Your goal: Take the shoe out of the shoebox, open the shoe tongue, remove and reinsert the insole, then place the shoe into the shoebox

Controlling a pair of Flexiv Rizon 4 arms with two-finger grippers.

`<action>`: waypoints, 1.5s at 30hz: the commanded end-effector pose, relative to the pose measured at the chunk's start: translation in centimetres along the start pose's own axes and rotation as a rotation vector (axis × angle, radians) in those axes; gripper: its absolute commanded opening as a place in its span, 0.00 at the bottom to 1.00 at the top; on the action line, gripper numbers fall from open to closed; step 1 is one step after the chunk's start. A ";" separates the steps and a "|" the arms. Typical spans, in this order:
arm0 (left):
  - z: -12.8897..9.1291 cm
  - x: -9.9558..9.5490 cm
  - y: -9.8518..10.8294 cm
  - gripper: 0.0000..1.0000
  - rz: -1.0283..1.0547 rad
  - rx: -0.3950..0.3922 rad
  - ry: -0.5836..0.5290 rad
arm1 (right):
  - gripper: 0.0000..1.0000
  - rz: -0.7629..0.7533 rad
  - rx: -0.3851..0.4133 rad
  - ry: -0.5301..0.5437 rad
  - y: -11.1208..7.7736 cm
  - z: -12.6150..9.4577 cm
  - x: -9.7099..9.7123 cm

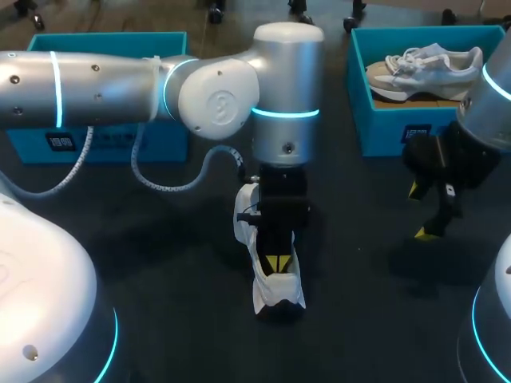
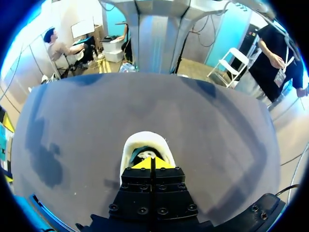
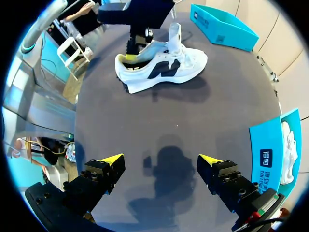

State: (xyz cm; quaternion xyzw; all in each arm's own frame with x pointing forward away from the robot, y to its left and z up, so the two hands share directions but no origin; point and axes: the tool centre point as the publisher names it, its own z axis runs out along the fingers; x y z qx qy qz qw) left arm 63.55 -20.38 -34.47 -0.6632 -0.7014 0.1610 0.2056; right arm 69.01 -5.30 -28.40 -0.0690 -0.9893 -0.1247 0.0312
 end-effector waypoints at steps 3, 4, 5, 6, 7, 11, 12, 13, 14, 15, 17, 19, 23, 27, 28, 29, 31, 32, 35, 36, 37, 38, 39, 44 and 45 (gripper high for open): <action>1.9 -0.6 0.4 0.00 0.007 0.020 -0.010 | 1.00 -0.001 0.001 0.000 0.0 0.1 0.0; 2.1 -0.7 0.2 0.00 0.017 0.029 -0.014 | 1.00 -0.001 0.001 0.000 0.0 0.1 0.0; 2.4 -0.8 0.0 0.00 0.017 0.027 -0.012 | 1.00 -0.001 0.001 0.000 0.0 0.1 0.0; 2.6 -0.8 -0.1 0.00 0.019 0.023 -0.012 | 1.00 -0.001 0.001 0.000 0.0 0.1 0.0; 2.8 -0.9 -0.2 0.00 0.032 0.037 -0.007 | 1.00 -0.001 0.001 0.000 0.0 0.1 0.0; 3.6 -0.6 -0.7 0.00 0.035 0.004 0.000 | 1.00 -0.001 0.001 0.000 0.0 0.1 0.0; 3.8 -0.4 -0.7 0.00 0.035 0.000 0.001 | 1.00 -0.001 0.001 0.000 0.0 0.1 0.0; 3.9 -0.2 -0.7 0.00 0.033 -0.007 0.000 | 1.00 -0.001 0.001 0.000 0.0 0.1 0.0; 4.0 0.0 -0.6 0.00 0.033 -0.007 0.000 | 1.00 -0.001 0.001 0.000 0.0 0.1 0.0; 4.2 0.3 -0.5 0.00 0.034 -0.022 -0.002 | 1.00 -0.001 0.001 0.000 0.0 0.1 0.0; 4.6 0.8 -0.2 0.00 0.050 -0.028 -0.006 | 1.00 -0.001 0.001 0.000 0.0 0.1 0.0; 5.1 1.1 0.3 0.00 0.068 -0.053 -0.011 | 1.00 -0.001 0.001 0.000 0.0 0.1 0.0; 6.4 1.5 1.5 0.00 0.097 -0.111 0.008 | 1.00 -0.001 0.001 0.000 0.0 0.1 0.0; 6.9 1.4 2.5 0.00 0.105 -0.157 0.000 | 1.00 -0.001 0.001 0.000 0.0 0.1 0.0; 6.9 1.3 2.7 0.00 0.104 -0.178 -0.006 | 1.00 -0.001 0.001 0.000 0.0 0.1 0.0; 6.9 1.2 2.8 0.00 0.102 -0.184 -0.008 | 1.00 -0.001 0.001 0.000 0.0 0.1 0.0; 6.8 0.8 3.2 0.00 0.108 -0.206 -0.025 | 1.00 -0.001 0.001 0.000 0.0 0.1 0.0; 6.7 0.6 3.4 0.00 0.105 -0.211 -0.026 | 1.00 -0.001 0.001 0.000 0.0 0.1 0.0; 6.1 -0.2 4.1 0.00 0.095 -0.232 -0.024 | 1.00 -0.001 0.001 0.000 0.0 0.1 0.0; 5.9 -0.4 4.3 0.00 0.090 -0.239 -0.026 | 1.00 -0.001 0.001 0.000 0.0 0.1 0.0; 5.6 -0.6 4.5 0.00 0.083 -0.249 -0.025 | 1.00 -0.001 0.001 0.000 0.0 0.1 0.0; 5.3 -0.8 4.8 0.00 0.074 -0.260 -0.024 | 1.00 -0.001 0.001 0.000 0.0 0.1 0.0; 5.1 -1.0 5.1 0.00 0.062 -0.272 -0.020 | 1.00 -0.001 0.001 0.000 0.0 0.1 0.0; 3.8 -1.5 6.4 0.00 0.020 -0.295 -0.014 | 1.00 -0.001 0.001 0.000 0.0 0.1 0.0; 3.6 -1.5 6.3 0.00 0.020 -0.296 -0.014 | 1.00 -0.001 0.001 0.000 0.0 0.1 0.0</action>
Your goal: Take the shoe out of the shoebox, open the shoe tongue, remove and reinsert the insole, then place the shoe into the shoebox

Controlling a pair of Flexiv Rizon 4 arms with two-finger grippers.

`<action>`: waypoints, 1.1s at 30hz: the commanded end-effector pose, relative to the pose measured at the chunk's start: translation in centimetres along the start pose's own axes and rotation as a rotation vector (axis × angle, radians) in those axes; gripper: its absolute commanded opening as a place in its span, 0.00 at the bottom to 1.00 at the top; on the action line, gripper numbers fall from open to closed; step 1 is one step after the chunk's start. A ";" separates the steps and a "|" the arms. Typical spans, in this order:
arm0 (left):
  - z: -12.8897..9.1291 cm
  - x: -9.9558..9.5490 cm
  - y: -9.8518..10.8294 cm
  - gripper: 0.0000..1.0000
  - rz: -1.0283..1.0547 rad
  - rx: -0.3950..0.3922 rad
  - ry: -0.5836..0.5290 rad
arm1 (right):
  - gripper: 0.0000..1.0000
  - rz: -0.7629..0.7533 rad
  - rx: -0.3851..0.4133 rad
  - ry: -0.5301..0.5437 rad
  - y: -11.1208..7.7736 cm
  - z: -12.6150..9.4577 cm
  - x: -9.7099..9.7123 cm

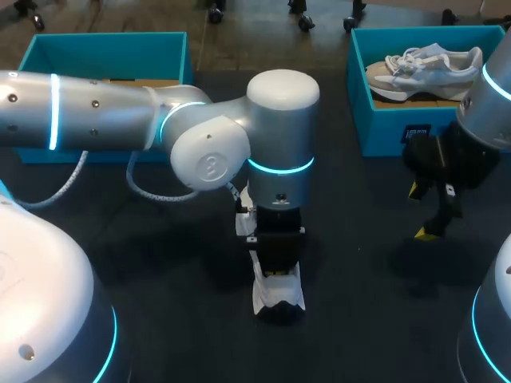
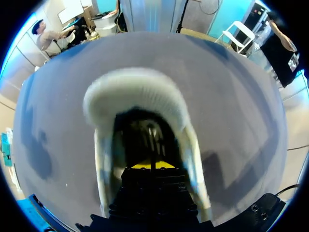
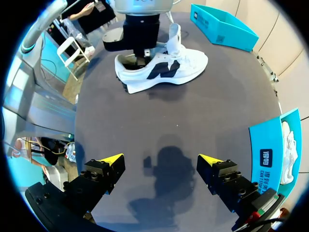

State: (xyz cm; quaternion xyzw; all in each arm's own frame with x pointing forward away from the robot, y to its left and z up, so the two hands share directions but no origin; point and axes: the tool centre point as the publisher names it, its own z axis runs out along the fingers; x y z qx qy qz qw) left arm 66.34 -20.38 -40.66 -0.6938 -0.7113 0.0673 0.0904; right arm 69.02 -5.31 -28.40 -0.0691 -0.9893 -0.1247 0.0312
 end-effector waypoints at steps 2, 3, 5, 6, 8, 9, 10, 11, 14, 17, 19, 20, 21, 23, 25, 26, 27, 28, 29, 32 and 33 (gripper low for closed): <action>-1.2 -0.9 0.6 0.00 -0.005 0.018 0.005 | 1.00 -0.001 0.001 0.000 0.0 0.1 0.0; -1.7 -0.9 0.3 0.00 -0.004 0.019 0.001 | 1.00 -0.001 0.001 0.000 0.0 0.1 0.0; -2.8 -0.9 -0.4 0.00 0.008 0.054 -0.018 | 1.00 -0.001 0.001 0.000 0.0 0.1 0.0; -3.3 -0.9 -1.0 0.00 0.011 0.053 -0.020 | 1.00 -0.001 0.001 0.000 0.0 0.1 0.0; -4.0 -0.9 -1.9 0.00 0.017 0.072 -0.021 | 1.00 -0.001 0.001 0.000 0.0 0.1 0.0; -4.3 -0.9 -2.5 0.00 0.019 0.077 -0.020 | 1.00 -0.001 0.001 0.000 0.0 0.1 0.0; -4.3 -0.9 -2.5 0.00 0.019 0.077 -0.020 | 1.00 -0.001 0.001 0.000 0.0 0.1 0.0; -4.9 -1.0 -3.8 0.00 0.033 0.116 -0.021 | 1.00 -0.001 0.001 0.000 0.0 0.1 0.0; -5.1 -1.3 -5.2 0.00 0.035 0.161 -0.008 | 1.00 -0.001 0.001 0.000 0.0 0.1 0.0; -4.9 -1.5 -6.1 0.00 0.044 0.194 0.030 | 1.00 -0.001 0.001 0.000 0.0 0.1 0.0; -4.3 -1.5 -6.6 0.00 0.039 0.194 0.059 | 1.00 -0.001 0.001 0.000 0.0 0.1 0.0; -3.9 -1.5 -6.8 0.00 0.036 0.214 0.070 | 1.00 -0.001 0.001 0.000 0.0 0.1 0.0; -3.6 -1.5 -6.8 0.00 0.030 0.214 0.080 | 1.00 -0.001 0.001 0.000 0.0 0.1 0.0; -2.7 -1.5 -6.8 0.00 0.016 0.225 0.095 | 1.00 -0.001 0.001 0.000 0.0 0.1 0.0; -2.1 -1.4 -6.7 0.00 0.010 0.236 0.098 | 1.00 -0.001 0.001 0.000 0.0 0.1 0.0; -1.8 -1.3 -6.7 0.00 0.009 0.252 0.097 | 1.00 -0.001 0.001 0.000 0.0 0.1 0.0; -1.5 -1.2 -6.7 0.00 0.009 0.256 0.098 | 1.00 -0.001 0.001 0.000 0.0 0.1 0.0; -1.1 -1.2 -6.8 0.00 0.006 0.251 0.102 | 1.00 -0.001 0.001 0.000 0.0 0.1 0.0; -0.8 -1.1 -6.8 0.00 0.015 0.255 0.105 | 1.00 -0.001 0.001 0.000 0.0 0.1 0.0; 0.0 -0.7 -7.0 0.00 0.042 0.245 0.123 | 1.00 -0.001 0.001 0.000 0.0 0.1 0.0; 0.2 -0.7 -7.0 0.00 0.059 0.248 0.128 | 1.00 -0.001 0.001 0.000 0.0 0.1 0.0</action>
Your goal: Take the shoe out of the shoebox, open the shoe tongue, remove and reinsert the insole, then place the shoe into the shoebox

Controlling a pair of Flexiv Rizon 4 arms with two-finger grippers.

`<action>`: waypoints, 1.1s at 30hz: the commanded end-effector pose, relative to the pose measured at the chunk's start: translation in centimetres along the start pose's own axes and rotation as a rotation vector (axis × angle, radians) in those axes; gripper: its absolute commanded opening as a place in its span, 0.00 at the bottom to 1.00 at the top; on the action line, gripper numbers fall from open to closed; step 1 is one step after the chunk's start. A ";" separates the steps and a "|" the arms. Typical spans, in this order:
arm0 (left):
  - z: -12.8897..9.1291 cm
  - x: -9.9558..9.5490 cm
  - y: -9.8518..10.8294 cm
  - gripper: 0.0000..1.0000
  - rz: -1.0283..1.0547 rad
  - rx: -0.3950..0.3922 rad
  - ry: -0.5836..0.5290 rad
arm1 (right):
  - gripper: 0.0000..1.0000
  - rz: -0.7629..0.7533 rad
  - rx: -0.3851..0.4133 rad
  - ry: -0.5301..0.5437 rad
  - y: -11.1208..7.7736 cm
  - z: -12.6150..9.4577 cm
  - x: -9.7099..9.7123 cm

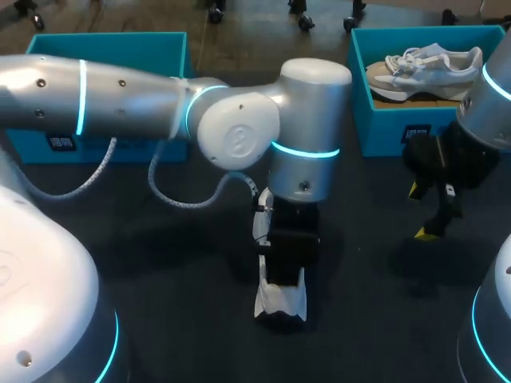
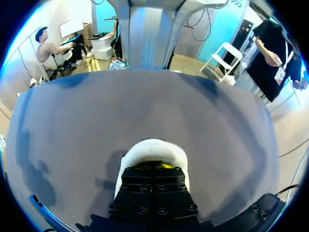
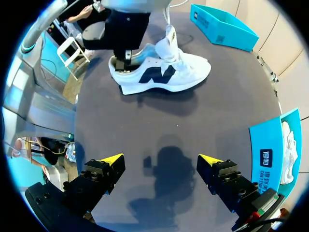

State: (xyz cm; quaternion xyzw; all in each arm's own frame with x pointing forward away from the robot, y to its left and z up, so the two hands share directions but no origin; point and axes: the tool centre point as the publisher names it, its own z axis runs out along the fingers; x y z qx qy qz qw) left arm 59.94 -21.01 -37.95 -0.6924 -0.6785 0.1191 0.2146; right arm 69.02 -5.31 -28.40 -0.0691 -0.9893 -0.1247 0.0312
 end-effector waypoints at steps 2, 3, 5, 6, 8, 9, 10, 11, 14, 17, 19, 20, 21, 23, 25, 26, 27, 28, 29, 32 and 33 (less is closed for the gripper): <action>1.8 -0.3 0.5 0.00 0.018 -0.029 0.039 | 1.00 -0.001 0.001 0.000 0.0 0.1 0.0; 1.9 -0.3 0.6 0.00 0.028 -0.028 0.044 | 1.00 -0.001 0.001 0.000 0.0 0.1 0.0; 2.1 -0.2 0.7 0.00 0.038 -0.043 0.043 | 1.00 -0.001 0.001 0.000 0.0 0.1 0.0; 2.1 -0.2 0.7 0.00 0.040 -0.046 0.042 | 1.00 -0.001 0.001 0.000 0.0 0.1 0.0; 2.3 -0.2 0.8 0.00 0.049 -0.063 0.034 | 1.00 -0.001 0.001 0.000 0.0 0.1 0.0; 2.6 -0.3 0.9 0.00 0.055 -0.082 0.029 | 1.00 -0.001 0.001 0.000 0.0 0.1 0.0; 2.8 -0.4 1.0 0.00 0.059 -0.088 0.020 | 1.00 -0.001 0.001 0.000 0.0 0.1 0.0; 2.9 -0.4 1.0 0.00 0.059 -0.106 0.015 | 1.00 -0.001 0.001 0.000 0.0 0.1 0.0; 3.2 -0.6 1.4 0.00 0.043 -0.171 -0.005 | 1.00 -0.001 0.001 0.000 0.0 0.1 0.0; 2.8 -0.6 1.9 0.00 0.023 -0.219 -0.028 | 1.00 -0.001 0.001 0.000 0.0 0.1 0.0; 2.3 -0.6 2.3 0.00 0.013 -0.252 -0.038 | 1.00 -0.001 0.001 0.000 0.0 0.1 0.0; 2.1 -0.6 2.5 0.00 0.008 -0.261 -0.044 | 1.00 -0.001 0.001 0.000 0.0 0.1 0.0; 1.8 -0.6 2.8 0.00 -0.001 -0.274 -0.046 | 1.00 -0.001 0.001 0.000 0.0 0.1 0.0; 1.4 -0.8 3.3 0.00 -0.012 -0.287 -0.051 | 1.00 -0.001 0.001 0.000 0.0 0.1 0.0; 1.0 -0.9 3.8 0.00 -0.023 -0.300 -0.055 | 1.00 -0.001 0.001 0.000 0.0 0.1 0.0; 0.9 -1.0 3.9 0.00 -0.024 -0.304 -0.054 | 1.00 -0.001 0.001 0.000 0.0 0.1 0.0; 0.7 -1.0 4.1 0.00 -0.023 -0.304 -0.056 | 1.00 -0.001 0.001 0.000 0.0 0.1 0.0; 0.5 -1.1 4.2 0.00 -0.024 -0.304 -0.058 | 1.00 -0.001 0.001 0.000 0.0 0.1 0.0; 0.4 -1.2 4.3 0.00 -0.025 -0.305 -0.060 | 1.00 -0.001 0.001 0.000 0.0 0.1 0.0; 0.1 -1.3 4.4 0.00 -0.022 -0.302 -0.070 | 1.00 -0.001 0.001 0.000 0.0 0.1 0.0; 0.0 -1.3 4.1 0.00 -0.010 -0.293 -0.078 | 1.00 -0.001 0.001 0.000 0.0 0.1 0.0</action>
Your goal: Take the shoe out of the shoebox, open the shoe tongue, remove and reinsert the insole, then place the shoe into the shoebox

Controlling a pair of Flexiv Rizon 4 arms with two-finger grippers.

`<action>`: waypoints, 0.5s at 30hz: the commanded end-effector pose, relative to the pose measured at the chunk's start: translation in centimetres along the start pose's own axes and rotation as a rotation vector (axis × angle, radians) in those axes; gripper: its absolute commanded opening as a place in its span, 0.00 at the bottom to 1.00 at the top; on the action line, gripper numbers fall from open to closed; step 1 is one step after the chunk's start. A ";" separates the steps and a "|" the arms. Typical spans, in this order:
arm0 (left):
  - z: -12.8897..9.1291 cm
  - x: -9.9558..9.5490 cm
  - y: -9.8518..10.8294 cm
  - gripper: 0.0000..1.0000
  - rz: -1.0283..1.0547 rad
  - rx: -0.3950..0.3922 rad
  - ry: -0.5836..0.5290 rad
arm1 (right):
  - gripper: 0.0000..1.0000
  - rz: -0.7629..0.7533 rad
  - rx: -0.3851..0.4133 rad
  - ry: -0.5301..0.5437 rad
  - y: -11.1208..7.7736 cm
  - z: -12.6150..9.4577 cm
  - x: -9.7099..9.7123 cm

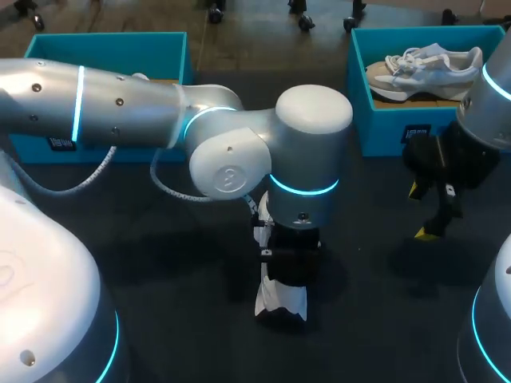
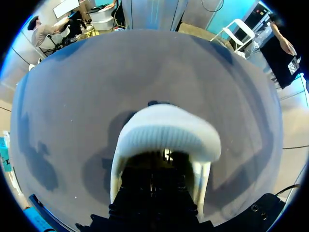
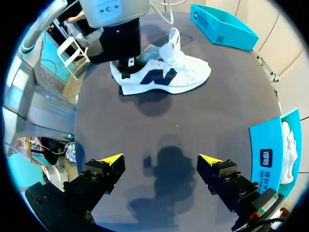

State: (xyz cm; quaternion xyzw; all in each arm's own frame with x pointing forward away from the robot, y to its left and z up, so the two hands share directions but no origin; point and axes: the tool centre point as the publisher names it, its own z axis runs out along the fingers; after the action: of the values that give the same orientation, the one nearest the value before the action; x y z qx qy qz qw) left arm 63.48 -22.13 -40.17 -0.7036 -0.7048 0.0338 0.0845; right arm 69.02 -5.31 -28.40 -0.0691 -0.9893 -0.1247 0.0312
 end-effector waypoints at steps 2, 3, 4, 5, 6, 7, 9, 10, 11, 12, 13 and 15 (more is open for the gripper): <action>-0.7 0.0 -0.3 0.00 0.033 0.031 -0.021 | 1.00 -0.001 0.001 0.000 0.0 0.1 0.0; -1.0 0.2 -0.6 0.00 0.047 0.037 -0.025 | 1.00 -0.001 0.001 0.000 0.0 0.1 0.0; -1.3 0.4 -0.8 0.00 0.062 0.037 -0.024 | 1.00 -0.001 0.001 0.000 0.0 0.1 0.0; -1.6 0.5 -1.0 0.00 0.072 0.031 -0.016 | 1.00 -0.001 0.001 0.000 0.0 0.1 0.0; -1.8 0.7 -1.1 0.00 0.076 0.023 -0.013 | 1.00 -0.001 0.001 0.000 0.0 0.1 0.0; -1.9 0.8 -1.1 0.00 0.087 0.016 -0.004 | 1.00 -0.001 0.001 0.000 0.0 0.1 0.0; -2.0 1.0 -1.0 0.00 0.089 -0.001 0.018 | 1.00 -0.001 0.001 0.000 0.0 0.1 0.0; -2.0 1.0 -0.8 0.00 0.093 -0.006 0.035 | 1.00 -0.001 0.001 0.000 0.0 0.1 0.0; -1.8 1.1 -0.5 0.00 0.095 -0.012 0.055 | 1.00 -0.001 0.001 0.000 0.0 0.1 0.0; -1.6 1.1 -0.3 0.00 0.092 -0.019 0.065 | 1.00 -0.001 0.001 0.000 0.0 0.1 0.0; -1.3 1.2 -0.3 0.00 0.094 -0.019 0.075 | 1.00 -0.001 0.001 0.000 0.0 0.1 0.0; -0.7 1.2 0.1 0.00 0.092 -0.024 0.094 | 1.00 -0.001 0.001 0.000 0.0 0.1 0.0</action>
State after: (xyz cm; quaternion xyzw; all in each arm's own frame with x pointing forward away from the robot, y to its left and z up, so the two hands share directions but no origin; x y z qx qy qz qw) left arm 63.57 -20.32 -38.71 -0.7379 -0.6674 0.0057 0.1008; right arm 69.02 -5.31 -28.40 -0.0691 -0.9893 -0.1247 0.0312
